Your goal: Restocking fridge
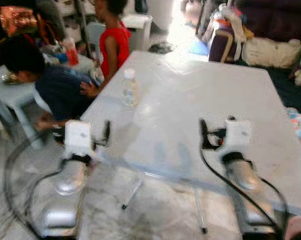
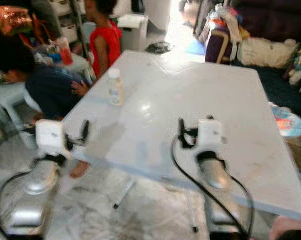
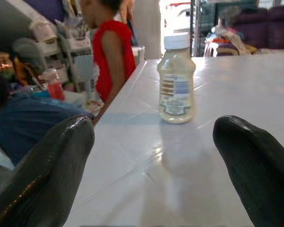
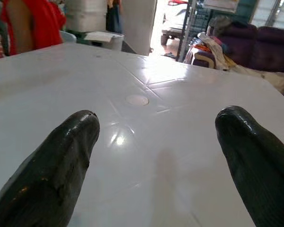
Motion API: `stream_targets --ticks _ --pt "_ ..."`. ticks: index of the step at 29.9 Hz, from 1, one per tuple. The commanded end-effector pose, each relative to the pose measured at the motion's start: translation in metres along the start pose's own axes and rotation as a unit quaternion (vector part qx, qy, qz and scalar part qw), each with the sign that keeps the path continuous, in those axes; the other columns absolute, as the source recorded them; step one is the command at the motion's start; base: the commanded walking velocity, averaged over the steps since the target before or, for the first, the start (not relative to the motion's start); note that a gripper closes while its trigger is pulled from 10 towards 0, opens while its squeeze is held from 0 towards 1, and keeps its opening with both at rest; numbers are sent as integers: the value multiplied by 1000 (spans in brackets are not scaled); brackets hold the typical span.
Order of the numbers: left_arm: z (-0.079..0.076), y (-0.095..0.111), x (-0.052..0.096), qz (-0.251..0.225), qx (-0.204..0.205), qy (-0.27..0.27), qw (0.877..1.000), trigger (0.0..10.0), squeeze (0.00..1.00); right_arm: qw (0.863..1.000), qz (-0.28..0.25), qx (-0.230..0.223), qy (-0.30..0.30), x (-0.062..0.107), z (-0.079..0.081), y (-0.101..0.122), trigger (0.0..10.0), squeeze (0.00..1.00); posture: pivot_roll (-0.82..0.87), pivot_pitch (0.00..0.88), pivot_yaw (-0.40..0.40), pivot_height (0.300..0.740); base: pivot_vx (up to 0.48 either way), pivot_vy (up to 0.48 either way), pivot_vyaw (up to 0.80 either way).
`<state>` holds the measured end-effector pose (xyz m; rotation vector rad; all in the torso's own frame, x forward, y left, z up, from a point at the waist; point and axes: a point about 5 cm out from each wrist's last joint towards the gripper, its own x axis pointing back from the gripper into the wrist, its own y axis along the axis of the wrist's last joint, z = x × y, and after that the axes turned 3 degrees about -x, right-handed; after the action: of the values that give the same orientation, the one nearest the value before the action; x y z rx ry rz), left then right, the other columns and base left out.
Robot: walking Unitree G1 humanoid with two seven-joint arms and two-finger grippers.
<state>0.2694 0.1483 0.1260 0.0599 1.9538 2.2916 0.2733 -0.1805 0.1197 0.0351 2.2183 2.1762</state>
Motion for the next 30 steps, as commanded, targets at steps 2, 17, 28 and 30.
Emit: stream_targets --ticks 2,17,28,30 --pt "8 0 0 3 -11 12 1000 10000 0 1000 -8 -5 8 -2 6 4 10000 0 -11 0 -44 740 294 381 0" --pt "2 1 -2 -1 -10 3 1000 10000 0 1000 -7 -2 9 -2 7 2 10000 0 -13 0 -42 740 277 392 0" --pt "-2 1 -3 0 -11 -5 1000 10000 0 1000 -8 -1 11 -3 8 2 10000 0 -13 0 -44 740 293 372 0" --pt "-5 1 -2 -2 -7 -10 1000 10000 0 1000 -8 0 12 -3 8 2 10000 0 -12 0 -45 740 163 0 0"
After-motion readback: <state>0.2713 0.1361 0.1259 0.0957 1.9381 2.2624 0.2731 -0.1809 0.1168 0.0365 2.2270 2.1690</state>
